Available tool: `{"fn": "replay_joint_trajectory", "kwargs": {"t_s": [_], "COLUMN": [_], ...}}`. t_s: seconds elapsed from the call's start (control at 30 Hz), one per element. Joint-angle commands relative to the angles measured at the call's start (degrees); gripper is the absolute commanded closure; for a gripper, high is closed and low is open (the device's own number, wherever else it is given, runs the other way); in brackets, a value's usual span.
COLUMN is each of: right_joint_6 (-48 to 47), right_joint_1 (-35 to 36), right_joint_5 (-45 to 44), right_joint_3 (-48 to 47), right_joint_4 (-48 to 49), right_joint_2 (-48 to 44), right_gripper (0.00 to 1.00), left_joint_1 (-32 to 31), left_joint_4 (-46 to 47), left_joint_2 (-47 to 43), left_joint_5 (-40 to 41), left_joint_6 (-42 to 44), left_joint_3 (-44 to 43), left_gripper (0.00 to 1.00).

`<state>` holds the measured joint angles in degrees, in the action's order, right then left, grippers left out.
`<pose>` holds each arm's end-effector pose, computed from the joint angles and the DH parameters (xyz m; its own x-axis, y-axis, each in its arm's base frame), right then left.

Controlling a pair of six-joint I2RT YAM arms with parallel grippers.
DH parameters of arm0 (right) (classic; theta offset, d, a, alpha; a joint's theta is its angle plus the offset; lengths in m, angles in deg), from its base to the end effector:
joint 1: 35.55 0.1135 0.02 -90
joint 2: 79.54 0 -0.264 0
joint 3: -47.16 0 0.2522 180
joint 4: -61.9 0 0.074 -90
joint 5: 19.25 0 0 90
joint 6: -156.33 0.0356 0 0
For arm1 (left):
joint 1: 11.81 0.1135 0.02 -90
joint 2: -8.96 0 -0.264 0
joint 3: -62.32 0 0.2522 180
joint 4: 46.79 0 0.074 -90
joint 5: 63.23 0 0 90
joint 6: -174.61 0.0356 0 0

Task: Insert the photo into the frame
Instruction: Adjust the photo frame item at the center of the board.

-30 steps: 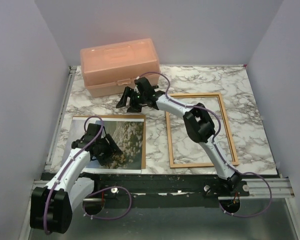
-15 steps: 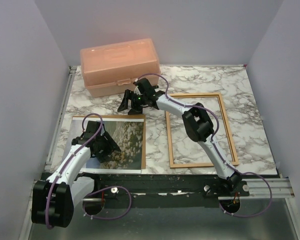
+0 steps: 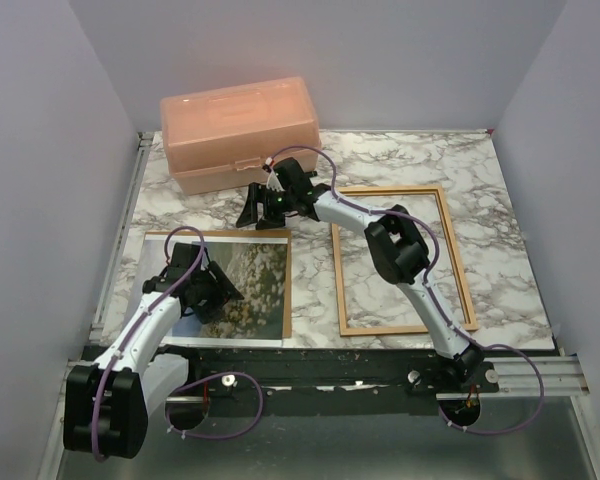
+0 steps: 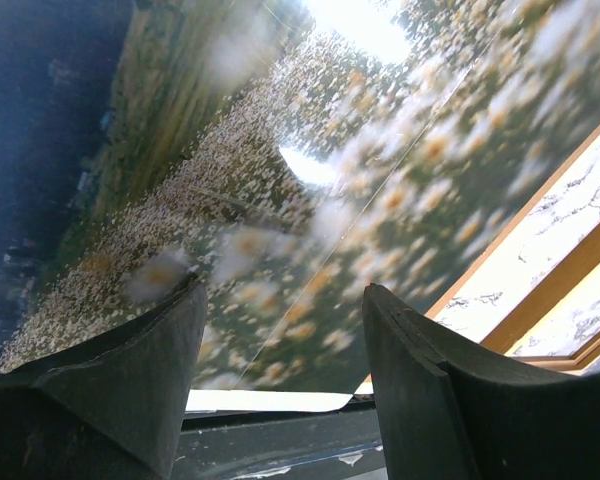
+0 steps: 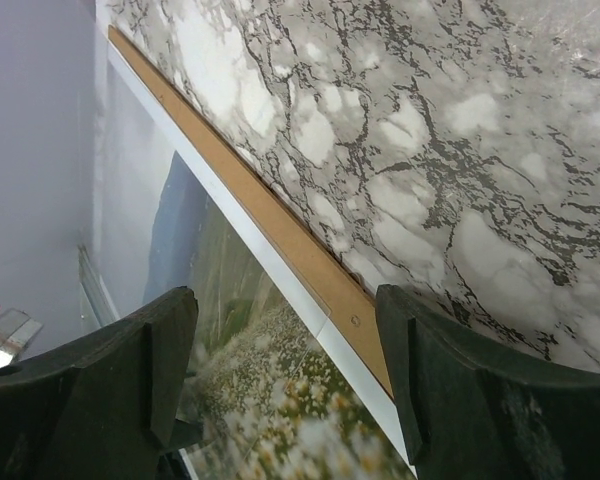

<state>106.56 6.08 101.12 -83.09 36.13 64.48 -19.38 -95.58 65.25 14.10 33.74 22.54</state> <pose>0.4061 0.3850 0.1419 -0.9217 -0.0737 -0.3809 -0.3528 0.5677 0.7438 0.1583 -0.0289 0.1627 -0.7385 -0.6653 -0.1091 -0.5602 0.6956 -0.4499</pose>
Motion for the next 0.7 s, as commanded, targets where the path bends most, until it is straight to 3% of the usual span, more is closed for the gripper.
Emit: {"fn": "replay_joint_trajectory", "kwargs": {"t_s": [0.0,0.3,0.67], "right_joint_6": [-0.4,3.0,1.9], "right_joint_1": [3.9,4.4,4.1], "right_joint_5": [5.0,9.4,4.0], "right_joint_3": [4.9,7.6,13.0], "right_joint_4": [-7.4,-2.4,-4.2], "right_joint_2": [2.5,0.7,-2.8], "right_gripper": [0.21,0.28,0.32], "left_joint_1": [0.3,0.3,0.2], "left_joint_4": [0.4,0.7,1.6], "left_joint_2": [-1.1,-0.4,0.8], "left_joint_5": [1.1,0.7,-1.0], "left_joint_6": [-0.1,0.2,1.6], "left_joint_3": [3.0,2.7,2.2], "left_gripper": [0.35,0.35,0.35]}}
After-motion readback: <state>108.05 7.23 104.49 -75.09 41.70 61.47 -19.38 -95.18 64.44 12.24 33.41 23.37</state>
